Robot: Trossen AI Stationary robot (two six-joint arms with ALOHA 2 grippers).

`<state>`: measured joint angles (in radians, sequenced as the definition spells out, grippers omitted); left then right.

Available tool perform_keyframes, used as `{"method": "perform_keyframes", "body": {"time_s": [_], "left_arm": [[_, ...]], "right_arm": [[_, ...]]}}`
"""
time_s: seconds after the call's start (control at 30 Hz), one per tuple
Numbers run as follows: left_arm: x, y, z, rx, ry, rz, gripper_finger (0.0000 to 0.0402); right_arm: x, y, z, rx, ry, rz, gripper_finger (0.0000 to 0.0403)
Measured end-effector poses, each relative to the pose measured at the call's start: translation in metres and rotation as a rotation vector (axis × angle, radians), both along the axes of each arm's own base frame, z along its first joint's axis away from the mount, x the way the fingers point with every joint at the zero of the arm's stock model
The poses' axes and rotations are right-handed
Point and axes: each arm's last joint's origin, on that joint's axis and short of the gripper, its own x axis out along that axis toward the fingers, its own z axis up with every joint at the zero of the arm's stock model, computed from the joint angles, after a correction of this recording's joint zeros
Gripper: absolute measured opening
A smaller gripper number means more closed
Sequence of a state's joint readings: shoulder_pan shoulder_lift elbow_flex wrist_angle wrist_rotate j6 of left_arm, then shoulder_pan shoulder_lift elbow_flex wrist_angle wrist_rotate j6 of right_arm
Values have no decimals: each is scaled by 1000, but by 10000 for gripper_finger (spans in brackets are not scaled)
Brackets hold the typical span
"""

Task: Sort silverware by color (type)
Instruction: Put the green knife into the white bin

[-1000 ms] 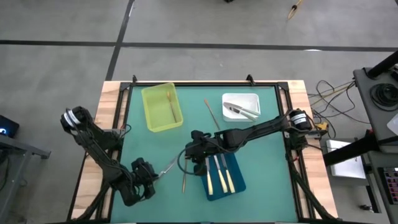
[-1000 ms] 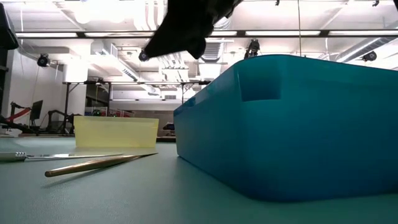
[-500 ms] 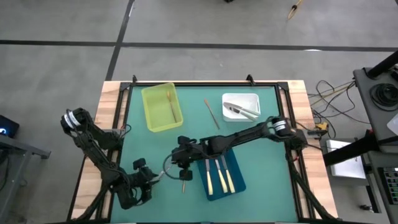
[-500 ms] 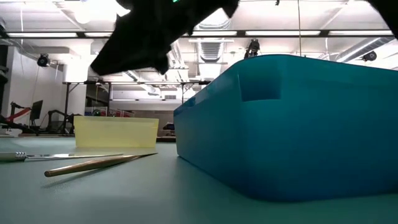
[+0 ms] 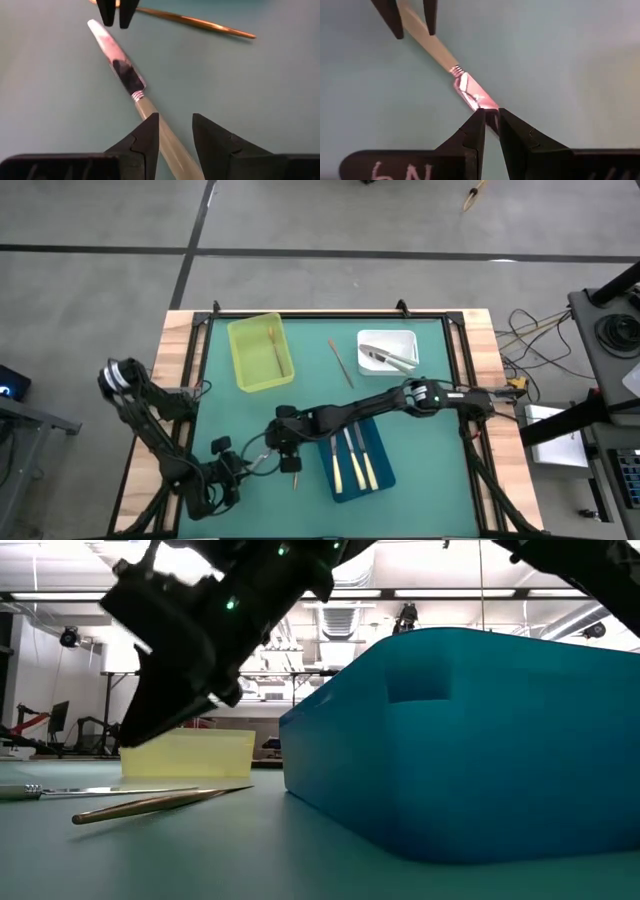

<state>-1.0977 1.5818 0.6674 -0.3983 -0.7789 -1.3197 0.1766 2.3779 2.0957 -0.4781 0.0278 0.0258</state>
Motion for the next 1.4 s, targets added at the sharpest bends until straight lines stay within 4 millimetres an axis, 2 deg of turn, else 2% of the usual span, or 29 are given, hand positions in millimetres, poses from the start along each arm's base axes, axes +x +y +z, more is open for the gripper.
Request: {"method": "perform_keyframes", "body": {"time_s": [0.43,0.77,0.9,1.03,1.23,1.4], "left_arm": [[2,-4,-20,-39,21,108,103],[2,-5,-34,-56,54,169,135],[2,-4,-39,-52,59,188,108],[2,-4,-39,-59,45,209,34],[0,-4,-39,-85,22,239,27],[-2,-5,-39,-92,-14,243,18]], "right_arm": [[-1,-11,-15,-68,43,-66,43],[-4,-12,-29,-63,81,-77,43],[-4,-12,-28,-64,75,-78,43],[-2,-12,-24,-61,61,-78,43],[-2,-11,-8,-63,31,-68,43],[-12,-11,11,-65,71,-70,43]]}}
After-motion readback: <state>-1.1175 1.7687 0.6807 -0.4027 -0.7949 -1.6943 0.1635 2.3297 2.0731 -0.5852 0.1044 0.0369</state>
